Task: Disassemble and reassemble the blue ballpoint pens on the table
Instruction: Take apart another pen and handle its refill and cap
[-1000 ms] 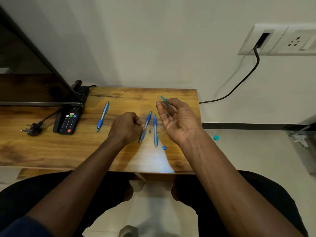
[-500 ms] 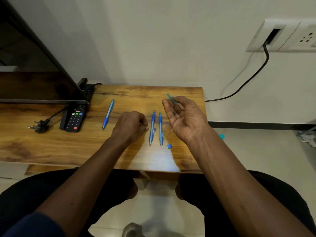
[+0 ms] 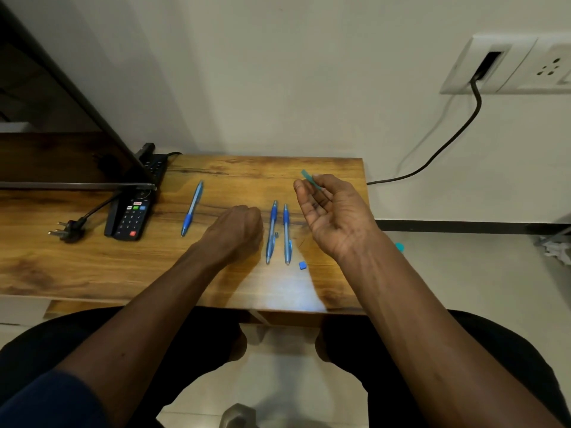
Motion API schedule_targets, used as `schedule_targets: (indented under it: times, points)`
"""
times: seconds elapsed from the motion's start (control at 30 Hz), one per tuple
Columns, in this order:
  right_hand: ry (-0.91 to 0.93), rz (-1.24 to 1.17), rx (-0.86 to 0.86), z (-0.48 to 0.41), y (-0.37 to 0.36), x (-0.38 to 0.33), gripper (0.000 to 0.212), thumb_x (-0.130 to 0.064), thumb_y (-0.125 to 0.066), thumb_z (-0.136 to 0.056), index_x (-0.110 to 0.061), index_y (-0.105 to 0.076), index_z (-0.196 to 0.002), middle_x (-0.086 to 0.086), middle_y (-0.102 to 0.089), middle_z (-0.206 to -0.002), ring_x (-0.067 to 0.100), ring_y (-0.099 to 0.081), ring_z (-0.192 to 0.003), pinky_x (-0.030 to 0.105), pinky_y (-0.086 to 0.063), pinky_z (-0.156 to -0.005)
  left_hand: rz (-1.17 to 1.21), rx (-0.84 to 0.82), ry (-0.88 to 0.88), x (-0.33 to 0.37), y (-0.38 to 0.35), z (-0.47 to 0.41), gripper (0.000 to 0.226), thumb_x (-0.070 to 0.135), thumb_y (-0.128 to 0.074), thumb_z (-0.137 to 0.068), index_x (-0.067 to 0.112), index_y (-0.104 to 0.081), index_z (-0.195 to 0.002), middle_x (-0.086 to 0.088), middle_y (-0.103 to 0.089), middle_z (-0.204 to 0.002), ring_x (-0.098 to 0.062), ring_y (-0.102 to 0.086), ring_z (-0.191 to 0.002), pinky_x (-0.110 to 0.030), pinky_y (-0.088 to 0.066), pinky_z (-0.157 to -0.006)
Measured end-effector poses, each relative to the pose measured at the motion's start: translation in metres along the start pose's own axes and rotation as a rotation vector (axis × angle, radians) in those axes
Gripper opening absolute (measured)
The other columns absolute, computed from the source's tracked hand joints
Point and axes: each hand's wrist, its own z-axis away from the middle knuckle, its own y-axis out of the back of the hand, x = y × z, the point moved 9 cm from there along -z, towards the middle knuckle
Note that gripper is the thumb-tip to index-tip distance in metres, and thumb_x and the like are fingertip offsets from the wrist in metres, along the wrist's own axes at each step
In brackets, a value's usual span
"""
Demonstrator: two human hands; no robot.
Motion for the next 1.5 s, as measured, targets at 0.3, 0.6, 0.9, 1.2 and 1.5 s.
schedule_targets:
  times: [0.3,0.6,0.9,1.2,1.5]
  points:
    - [0.011,-0.015,0.002,-0.003,0.000,-0.005,0.018,0.006,-0.069,-0.089,0.008,-0.065,-0.106,0.021,-0.070,-0.081,0.030,-0.073,-0.086,0.029,-0.064,-0.066,0.874,-0.114,0.158,-0.025,0.000,0.013,0.014,0.016,-0.057,-0.106,0.007,-0.068,-0.104,-0.011,-0.074,-0.095,-0.022,-0.072,-0.086,-0.034,-0.062,-0.077]
    - [0.017,0.017,0.012,-0.004,0.005,-0.003,0.006,0.005,-0.068,-0.090,0.005,-0.065,-0.095,0.020,-0.070,-0.082,0.027,-0.073,-0.080,0.029,-0.064,-0.067,1.661,0.019,0.165,0.001,0.039,0.026,0.007,0.002,-0.068,-0.095,0.009,-0.070,-0.093,-0.005,-0.070,-0.077,-0.013,-0.068,-0.071,-0.024,-0.062,-0.067]
    - [0.002,0.078,0.020,-0.001,0.003,0.005,0.005,0.004,-0.069,-0.089,0.002,-0.065,-0.091,0.017,-0.071,-0.080,0.023,-0.074,-0.074,0.028,-0.064,-0.071,1.314,0.230,-0.123,0.034,0.103,0.044,0.010,0.002,-0.073,-0.094,0.008,-0.076,-0.100,-0.013,-0.073,-0.081,-0.019,-0.074,-0.076,-0.033,-0.064,-0.074]
    - [-0.012,0.087,-0.006,0.001,-0.003,0.011,0.005,0.002,-0.067,-0.091,0.000,-0.064,-0.094,0.016,-0.071,-0.079,0.019,-0.073,-0.070,0.026,-0.063,-0.069,1.314,0.411,-0.137,0.034,0.098,0.047,0.009,0.009,-0.076,-0.093,0.014,-0.079,-0.100,-0.004,-0.080,-0.096,-0.014,-0.075,-0.086,-0.024,-0.058,-0.072]
    - [-0.012,0.102,-0.013,-0.002,-0.004,0.013,0.006,0.002,-0.069,-0.090,0.001,-0.064,-0.093,0.020,-0.070,-0.092,0.026,-0.070,-0.094,0.026,-0.063,-0.067,1.412,0.403,-0.114,0.032,0.089,0.040,0.011,0.008,-0.076,-0.093,0.014,-0.080,-0.100,-0.004,-0.079,-0.092,-0.013,-0.072,-0.083,-0.023,-0.057,-0.072]
